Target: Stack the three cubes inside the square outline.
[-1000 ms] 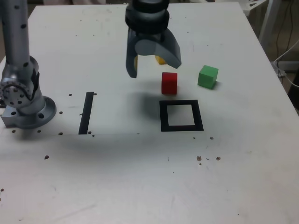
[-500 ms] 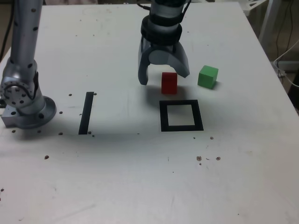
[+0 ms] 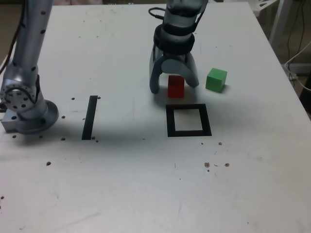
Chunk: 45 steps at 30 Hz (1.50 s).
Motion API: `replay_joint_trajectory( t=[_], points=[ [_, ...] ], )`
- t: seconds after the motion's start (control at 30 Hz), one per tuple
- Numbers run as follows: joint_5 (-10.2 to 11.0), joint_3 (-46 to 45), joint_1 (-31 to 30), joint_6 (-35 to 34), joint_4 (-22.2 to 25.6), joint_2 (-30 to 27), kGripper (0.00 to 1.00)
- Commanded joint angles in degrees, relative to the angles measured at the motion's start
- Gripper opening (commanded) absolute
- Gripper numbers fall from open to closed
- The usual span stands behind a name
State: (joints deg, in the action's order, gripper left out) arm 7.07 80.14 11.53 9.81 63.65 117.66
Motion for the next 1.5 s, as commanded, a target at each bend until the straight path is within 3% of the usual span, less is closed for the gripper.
replay_joint_trajectory(
  t=[0.0, 0.37, 0.47, 1.03, 1.47],
  points=[
    [0.0, 0.2, 0.1, 0.1, -0.3, 0.5, 0.79],
    [0.4, 0.2, -0.4, 0.1, -1.6, 1.1, 0.37],
    [0.6, 0.2, -0.5, 0.1, -1.7, 1.0, 0.31],
    [0.4, 1.2, -3.6, -1.3, 1.1, -1.8, 0.28],
    [-1.6, 5.2, -9.1, -6.7, 5.6, -1.5, 0.28]
  ],
)
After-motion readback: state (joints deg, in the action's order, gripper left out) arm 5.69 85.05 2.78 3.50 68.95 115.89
